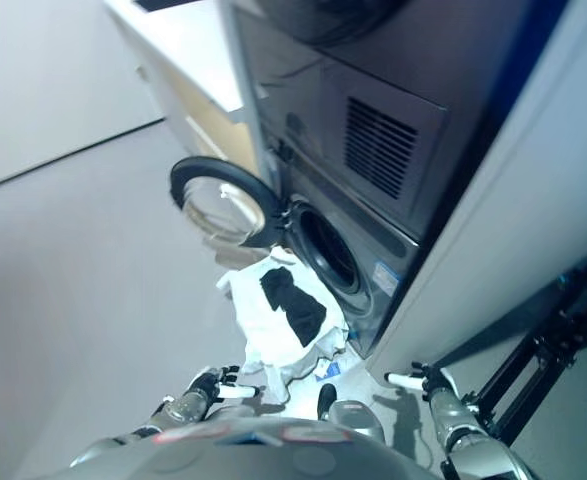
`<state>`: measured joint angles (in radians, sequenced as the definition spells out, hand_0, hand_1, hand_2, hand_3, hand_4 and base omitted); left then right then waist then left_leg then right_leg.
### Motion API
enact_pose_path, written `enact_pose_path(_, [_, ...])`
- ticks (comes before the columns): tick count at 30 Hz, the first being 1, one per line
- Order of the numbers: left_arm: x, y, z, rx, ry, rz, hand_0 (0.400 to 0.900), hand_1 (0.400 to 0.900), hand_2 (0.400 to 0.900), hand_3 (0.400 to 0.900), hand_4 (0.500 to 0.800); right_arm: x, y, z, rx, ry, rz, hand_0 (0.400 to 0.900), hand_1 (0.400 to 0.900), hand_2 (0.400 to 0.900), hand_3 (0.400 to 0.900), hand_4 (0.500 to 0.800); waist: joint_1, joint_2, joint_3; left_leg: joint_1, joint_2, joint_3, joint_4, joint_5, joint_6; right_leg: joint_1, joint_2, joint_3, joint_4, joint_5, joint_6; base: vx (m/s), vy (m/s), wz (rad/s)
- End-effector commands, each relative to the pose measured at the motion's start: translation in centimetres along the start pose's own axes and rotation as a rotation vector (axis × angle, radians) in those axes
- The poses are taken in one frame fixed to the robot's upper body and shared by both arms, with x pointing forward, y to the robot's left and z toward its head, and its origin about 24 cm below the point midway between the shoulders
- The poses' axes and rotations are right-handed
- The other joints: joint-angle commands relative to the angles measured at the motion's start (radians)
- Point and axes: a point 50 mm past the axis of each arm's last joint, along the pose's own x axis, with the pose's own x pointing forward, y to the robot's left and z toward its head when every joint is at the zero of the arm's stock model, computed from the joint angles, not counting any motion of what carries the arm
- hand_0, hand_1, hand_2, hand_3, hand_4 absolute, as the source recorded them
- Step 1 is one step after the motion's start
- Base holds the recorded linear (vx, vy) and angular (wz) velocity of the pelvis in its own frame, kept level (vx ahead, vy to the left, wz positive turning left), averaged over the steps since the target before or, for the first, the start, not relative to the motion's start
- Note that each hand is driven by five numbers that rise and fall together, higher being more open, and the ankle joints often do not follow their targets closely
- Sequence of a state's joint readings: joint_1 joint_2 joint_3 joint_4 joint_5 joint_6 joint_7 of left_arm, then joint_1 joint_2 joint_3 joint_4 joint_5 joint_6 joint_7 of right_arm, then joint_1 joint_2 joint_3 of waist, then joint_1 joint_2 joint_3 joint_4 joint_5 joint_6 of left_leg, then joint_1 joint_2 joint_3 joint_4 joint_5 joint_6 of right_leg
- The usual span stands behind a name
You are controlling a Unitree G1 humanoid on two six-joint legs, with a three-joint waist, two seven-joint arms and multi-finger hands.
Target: Put the clothes in the basket into the washing machine.
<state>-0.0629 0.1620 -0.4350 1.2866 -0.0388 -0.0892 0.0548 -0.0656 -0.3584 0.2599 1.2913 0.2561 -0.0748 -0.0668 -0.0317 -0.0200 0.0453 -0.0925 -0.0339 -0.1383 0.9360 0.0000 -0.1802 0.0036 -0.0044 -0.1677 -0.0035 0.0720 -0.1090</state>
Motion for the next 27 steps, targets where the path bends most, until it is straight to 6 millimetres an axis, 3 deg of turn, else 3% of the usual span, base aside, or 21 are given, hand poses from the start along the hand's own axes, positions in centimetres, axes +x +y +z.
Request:
enact_pose_path(1, [0.3,3.7,4.7,0.045,-0.169,0.120,0.900,0.900,0.900,0.900,0.800,0.2,-0.9,3.9,0.027,-0.149,-0.041,0.900,0.900,0.900,0.900,0.800,0.038,-0.033,0.110,-0.078,0.025,0.057,-0.175,0.092,0.126,0.050,-0.022,0.140,0.002,-0.010,0.119,0.35,-0.021,-1.47])
enact_pose_path(2, [0.3,3.9,4.8,0.046,-0.177,0.131,0.900,0.900,0.900,0.900,0.800,0.2,-0.9,3.9,0.035,-0.156,-0.042,0.900,0.900,0.900,0.900,0.800,0.041,-0.036,0.105,-0.092,0.051,0.049,-0.268,0.110,0.128,0.056,-0.022,0.152,0.003,-0.020,0.123,0.34,0.081,-1.02])
enact_pose_path(3, [0.3,4.0,4.9,0.066,-0.180,0.134,0.900,0.900,0.900,0.900,0.800,0.2,-1.2,3.8,0.041,-0.153,-0.054,0.900,0.900,0.900,0.900,0.800,0.053,-0.022,0.106,-0.067,0.107,0.042,-0.437,0.124,0.124,0.080,-0.010,0.174,0.003,-0.040,0.131,0.33,0.103,-0.71])
enact_pose_path(4, [0.3,3.9,5.0,0.098,-0.180,0.129,0.900,0.900,0.900,0.900,0.800,0.2,-1.3,3.9,0.050,-0.157,-0.057,0.900,0.900,0.900,0.900,0.800,0.049,-0.014,0.098,-0.050,0.137,0.032,-0.555,0.147,0.116,0.087,-0.008,0.187,0.000,-0.049,0.140,0.35,0.136,-0.69])
enact_pose_path(7, [0.4,3.5,5.0,0.235,-0.173,0.095,0.900,0.900,0.900,0.900,0.800,0.1,-3.1,5.4,0.079,-0.212,-0.090,0.900,0.900,0.900,0.900,0.800,0.033,0.032,0.080,0.011,0.189,-0.012,-0.881,0.185,0.082,0.124,0.005,0.252,-0.022,-0.082,0.163,0.34,0.185,-0.88])
enact_pose_path(9, [0.4,3.6,5.5,0.298,-0.191,0.088,0.900,0.900,0.900,0.900,0.800,-0.2,-4.8,6.6,0.168,-0.276,-0.130,0.900,0.900,0.900,0.900,0.800,0.011,0.061,0.071,0.017,0.210,0.018,-0.985,0.223,0.051,0.149,-0.004,0.271,-0.021,-0.108,0.172,0.31,0.251,-0.58])
enact_pose_path(10, [0.4,3.9,5.7,0.303,-0.200,0.089,0.900,0.900,0.900,0.900,0.800,-0.5,-5.7,7.2,0.198,-0.308,-0.140,0.900,0.900,0.900,0.900,0.800,0.001,0.076,0.065,0.042,0.208,0.047,-1.009,0.211,0.048,0.152,-0.011,0.271,-0.016,-0.118,0.177,0.26,0.245,-0.58])
enact_pose_path(11, [0.4,3.9,5.7,0.334,-0.201,0.087,0.900,0.900,0.900,0.900,0.800,-0.5,-6.0,7.4,0.200,-0.317,-0.143,0.900,0.900,0.900,0.900,0.800,0.005,0.088,0.058,0.054,0.196,0.015,-1.023,0.211,0.050,0.153,-0.012,0.282,-0.014,-0.125,0.177,0.22,0.234,-0.45])
enact_pose_path(13, [0.4,4.0,6.6,0.446,-0.228,0.083,0.900,0.900,0.900,0.900,0.800,-0.7,-6.7,7.8,0.205,-0.337,-0.160,0.900,0.900,0.900,0.900,0.800,-0.009,0.096,0.049,0.053,0.187,0.040,-1.000,0.199,0.048,0.152,-0.039,0.280,-0.009,-0.125,0.191,0.19,0.228,-0.41])
enact_pose_path(14, [0.3,4.2,7.1,0.504,-0.252,0.093,0.900,0.900,0.900,0.900,0.800,-0.7,-7.0,8.1,0.188,-0.340,-0.166,0.900,0.900,0.900,0.900,0.800,-0.005,0.097,0.045,0.058,0.165,0.019,-0.999,0.178,0.063,0.145,-0.055,0.293,-0.007,-0.118,0.202,0.20,0.226,-0.47])
enact_pose_path(19, [-0.5,6.2,11.1,0.817,-0.400,0.189,0.900,0.900,0.900,0.900,0.800,-1.2,-7.3,9.5,0.141,-0.403,-0.169,0.900,0.900,0.900,0.900,0.800,-0.005,0.101,0.042,0.074,0.114,0.113,-1.014,0.124,0.107,0.094,-0.122,0.324,0.033,-0.110,0.253,0.16,0.200,-0.56])
enact_pose_path(20, [-0.5,6.2,11.1,0.818,-0.399,0.190,0.900,0.900,0.900,0.900,0.800,-1.1,-7.3,9.5,0.142,-0.403,-0.168,0.900,0.900,0.900,0.900,0.800,0.000,0.099,0.041,0.073,0.114,0.118,-1.014,0.124,0.108,0.088,-0.122,0.330,0.038,-0.112,0.254,-0.06,0.141,-1.11])
enact_pose_path(21, [-1.1,7.5,12.7,0.893,-0.460,0.258,0.900,0.900,0.900,0.900,0.800,-1.5,-7.0,12.0,0.117,-0.483,-0.165,0.900,0.900,0.900,0.900,0.800,0.014,0.103,0.079,0.075,0.123,0.175,-1.020,0.103,0.117,0.008,-0.144,0.242,0.090,-0.102,0.270,-0.17,0.099,-1.20])
enact_pose_path(23, [-2.0,8.8,14.4,0.971,-0.528,0.325,0.900,0.900,0.900,0.900,0.800,-2.0,-7.1,14.2,0.104,-0.553,-0.178,0.900,0.900,0.900,0.900,0.800,0.043,0.101,0.107,0.061,0.136,0.225,-1.023,0.091,0.104,-0.046,-0.177,0.067,0.092,-0.073,0.274,-0.16,0.057,-0.95])
enact_pose_path(24, [-2.5,9.5,15.0,0.999,-0.558,0.359,0.900,0.900,0.900,0.900,0.800,-2.2,-7.0,14.6,0.109,-0.572,-0.179,0.900,0.900,0.900,0.900,0.800,0.041,0.096,0.116,0.050,0.139,0.230,-1.022,0.091,0.099,-0.053,-0.178,0.036,0.079,-0.060,0.272,-0.04,-0.001,0.00])
enact_pose_path(27, [-3.3,10.6,16.1,1.099,-0.600,0.411,0.900,0.900,0.900,0.900,0.800,-2.4,-7.4,14.4,0.119,-0.588,-0.194,0.900,0.900,0.900,0.900,0.800,0.029,0.085,0.141,0.028,0.141,0.224,-1.011,0.099,0.100,-0.060,-0.165,0.048,0.074,-0.068,0.266,-0.04,0.003,0.20])
